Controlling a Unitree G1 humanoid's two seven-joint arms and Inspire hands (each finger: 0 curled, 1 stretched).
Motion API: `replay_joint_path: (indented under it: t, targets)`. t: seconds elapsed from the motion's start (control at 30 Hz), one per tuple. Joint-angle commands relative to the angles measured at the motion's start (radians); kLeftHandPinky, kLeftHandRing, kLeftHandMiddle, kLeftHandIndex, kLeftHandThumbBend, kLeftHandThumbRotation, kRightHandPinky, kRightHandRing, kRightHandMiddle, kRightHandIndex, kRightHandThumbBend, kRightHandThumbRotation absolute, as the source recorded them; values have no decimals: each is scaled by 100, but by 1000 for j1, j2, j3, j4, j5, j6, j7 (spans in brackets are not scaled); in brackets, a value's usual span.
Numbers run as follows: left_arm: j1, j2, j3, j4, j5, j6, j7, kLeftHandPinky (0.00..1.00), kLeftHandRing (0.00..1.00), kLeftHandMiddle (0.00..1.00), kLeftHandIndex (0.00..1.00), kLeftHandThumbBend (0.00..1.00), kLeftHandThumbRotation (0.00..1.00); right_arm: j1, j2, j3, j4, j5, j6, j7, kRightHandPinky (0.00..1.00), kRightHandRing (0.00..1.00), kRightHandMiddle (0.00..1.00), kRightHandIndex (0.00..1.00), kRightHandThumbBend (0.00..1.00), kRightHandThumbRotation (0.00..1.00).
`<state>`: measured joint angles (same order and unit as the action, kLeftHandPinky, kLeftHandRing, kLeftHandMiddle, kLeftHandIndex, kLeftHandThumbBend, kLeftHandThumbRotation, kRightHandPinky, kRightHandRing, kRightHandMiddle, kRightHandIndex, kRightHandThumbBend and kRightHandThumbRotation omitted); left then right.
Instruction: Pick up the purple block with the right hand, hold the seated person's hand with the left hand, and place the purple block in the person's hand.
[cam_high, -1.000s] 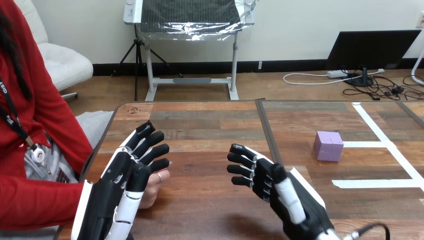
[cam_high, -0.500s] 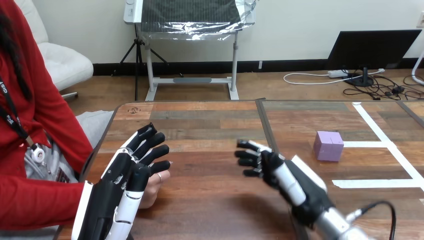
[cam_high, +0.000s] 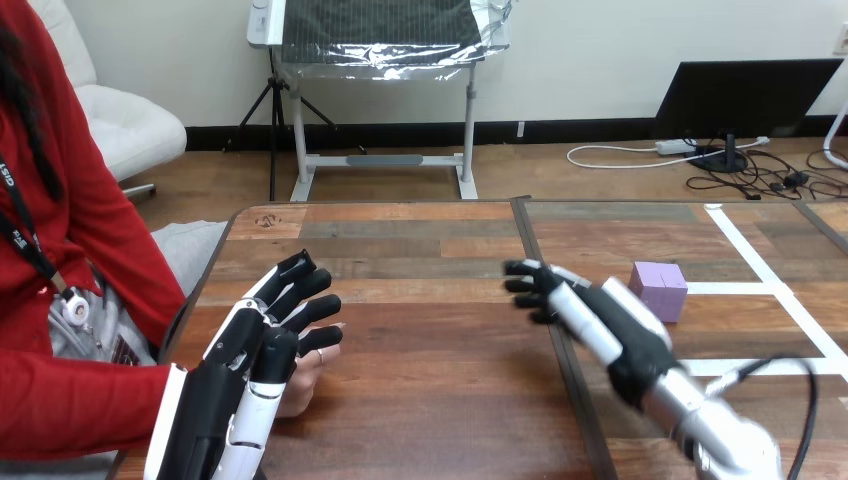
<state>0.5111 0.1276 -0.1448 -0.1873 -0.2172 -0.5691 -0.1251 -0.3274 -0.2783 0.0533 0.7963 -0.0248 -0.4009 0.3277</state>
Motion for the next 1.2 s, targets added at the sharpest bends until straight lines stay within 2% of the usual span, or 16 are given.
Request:
replay_joint_path:
  t: [0.0,0.13,0.27,0.57,0.67,0.73,0.97,1.17]
  targets:
    - [-74,-44,4,5,38,-31,-1,72,80,83,83,58,81,-491,-81,18,334,-138,-12,-199,88,87,86,87,74,100]
    - [-73,-45,4,7,41,-35,0,72,80,83,83,58,81,-546,-97,44,373,-184,32,-236,87,87,86,87,73,100]
    - [-67,-46,1,4,32,-32,-3,72,80,83,83,58,81,-595,-109,50,407,-202,69,-251,85,86,86,87,73,100]
    - [-59,-44,2,0,41,-35,0,72,81,83,84,58,81,-675,-134,57,456,-244,102,-277,82,84,84,84,69,100]
    - [-57,-44,3,0,43,-36,1,73,81,83,84,58,82,-699,-142,63,469,-265,120,-290,82,84,84,84,70,100]
    - [-55,-45,3,-2,42,-35,3,73,81,83,84,59,82,-712,-145,67,477,-277,133,-296,82,84,84,84,74,100]
    - [-52,-47,7,-8,41,-34,8,72,80,82,83,60,81,-756,-170,91,493,-319,150,-291,80,84,84,85,80,100]
    - [-52,-47,8,-12,41,-34,9,72,80,82,83,59,80,-781,-180,93,502,-333,171,-280,77,85,87,86,78,100]
